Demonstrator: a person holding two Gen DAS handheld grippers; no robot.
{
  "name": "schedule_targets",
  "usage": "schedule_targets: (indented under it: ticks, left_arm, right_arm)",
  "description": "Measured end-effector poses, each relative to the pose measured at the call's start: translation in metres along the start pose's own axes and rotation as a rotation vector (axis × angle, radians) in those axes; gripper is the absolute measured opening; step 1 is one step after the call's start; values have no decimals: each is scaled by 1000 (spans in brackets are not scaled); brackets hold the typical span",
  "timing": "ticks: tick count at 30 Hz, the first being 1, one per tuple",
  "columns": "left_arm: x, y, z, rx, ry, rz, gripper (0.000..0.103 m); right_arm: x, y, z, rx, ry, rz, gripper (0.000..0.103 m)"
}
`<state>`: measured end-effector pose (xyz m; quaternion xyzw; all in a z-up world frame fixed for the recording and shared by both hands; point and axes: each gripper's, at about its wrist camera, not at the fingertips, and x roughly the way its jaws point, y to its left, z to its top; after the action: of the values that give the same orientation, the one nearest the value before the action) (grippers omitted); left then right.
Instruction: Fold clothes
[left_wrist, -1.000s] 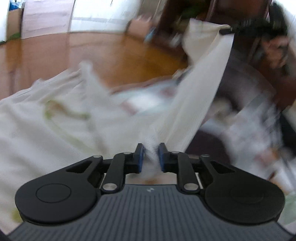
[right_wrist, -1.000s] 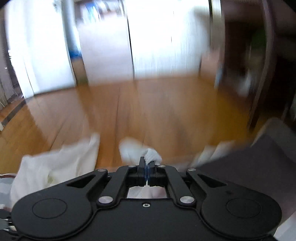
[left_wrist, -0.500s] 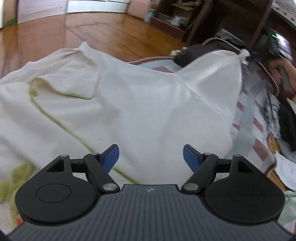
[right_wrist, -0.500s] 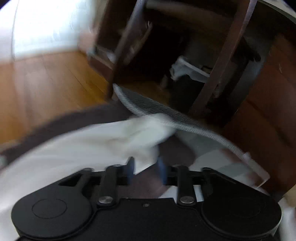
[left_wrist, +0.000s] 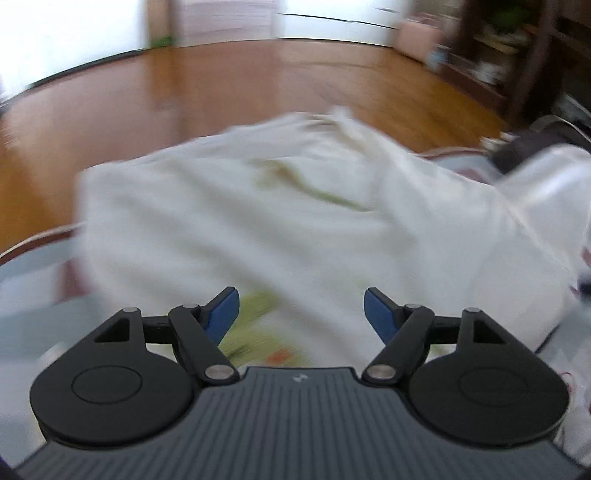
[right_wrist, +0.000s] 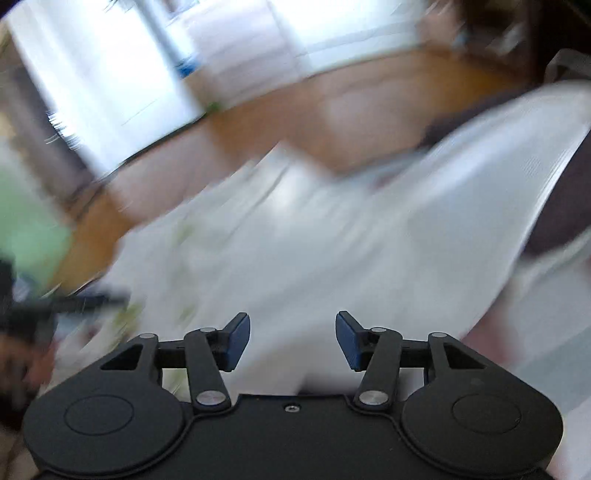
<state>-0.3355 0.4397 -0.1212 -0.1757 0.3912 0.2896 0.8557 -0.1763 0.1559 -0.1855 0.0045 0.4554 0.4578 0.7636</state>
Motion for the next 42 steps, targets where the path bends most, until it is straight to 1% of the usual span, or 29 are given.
schedule_targets:
  ticks: [2, 3, 5, 6, 8, 9, 11, 14, 15, 17, 18, 19, 21, 23, 24, 25, 26, 27, 28, 29, 30, 31, 32, 36, 37, 38, 40, 41, 42]
  left_arm:
    - [-19, 32, -11, -110, 29, 75, 75]
    - [-27, 50, -18, -175, 50, 113, 75]
    - [-45, 86, -31, -304, 90, 187, 76]
    - [-54, 106, -38, -403, 103, 191, 76]
    - [-80, 149, -54, -606, 48, 119, 76]
    - [-88, 162, -58, -647, 33, 120, 76]
    - [-100, 178, -62, -662, 27, 175, 76]
    - [-99, 191, -62, -618, 76, 215, 76]
    - [-97, 193, -62, -615, 90, 204, 76]
    - [-94, 195, -64, -633, 98, 143, 76]
    - [-95, 196, -65, -646, 84, 109, 77]
    - [-97, 197, -66, -646, 75, 107, 77]
    - [-96, 200, -67, -620, 79, 150, 77]
    - [-87, 207, -67, -553, 117, 212, 77]
    - [-80, 211, -69, -523, 141, 206, 75]
    - [-71, 214, -72, -497, 167, 179, 74]
    - [-62, 218, -77, -472, 184, 120, 74]
    - [-53, 221, -83, -446, 196, 42, 74]
    - [-45, 225, -87, -427, 212, 12, 74]
    - [-39, 229, -91, -411, 230, 12, 73]
    - [-35, 231, -93, -386, 234, 26, 73]
    - [-33, 234, -93, -355, 221, 42, 73]
    - [-29, 239, -93, -362, 219, 20, 73]
    - [-2, 262, -97, -482, 257, -151, 78]
    - [0, 266, -97, -511, 243, -190, 86]
    - [0, 269, -98, -539, 213, -228, 99]
    - [4, 271, -96, -567, 221, -244, 98]
    - [3, 268, -94, -549, 212, -241, 80]
    - [2, 265, -91, -522, 199, -238, 16]
  right_arm:
    - [14, 7, -12, -23, 66, -10, 57]
    - [18, 13, -16, -28, 83, -11, 57]
    - [21, 22, -16, -12, 88, 52, 57]
    - [23, 25, -13, 4, 91, 95, 57]
    - [16, 22, 2, 64, 79, 202, 57]
    - [12, 22, 9, 98, 73, 257, 57]
    - [15, 30, 17, 147, 76, 349, 58]
    - [39, 49, 25, 146, 115, 388, 58]
    - [50, 60, 26, 123, 143, 390, 58]
    - [69, 83, 26, 49, 172, 385, 58]
    - [78, 94, 27, -1, 183, 387, 58]
    - [86, 109, 28, -60, 203, 394, 58]
    - [98, 137, 28, -163, 235, 429, 58]
    - [108, 167, 27, -265, 260, 483, 58]
    - [113, 179, 24, -305, 270, 503, 58]
    - [119, 191, 20, -339, 282, 519, 58]
    - [124, 200, 15, -354, 299, 517, 58]
    - [130, 207, 10, -352, 323, 495, 58]
    - [134, 215, 5, -347, 348, 470, 57]
    - [136, 224, 0, -345, 362, 457, 56]
    - [134, 231, -5, -357, 355, 468, 56]
    - [133, 236, -9, -380, 350, 474, 56]
    - [133, 240, -12, -419, 349, 470, 56]
    - [140, 254, -28, -565, 348, 436, 56]
    - [144, 256, -32, -594, 349, 421, 56]
    - [147, 258, -36, -628, 345, 411, 56]
    - [149, 262, -44, -709, 319, 406, 48]
    - [150, 264, -47, -751, 301, 402, 29]
    - [150, 266, -48, -791, 275, 393, 5]
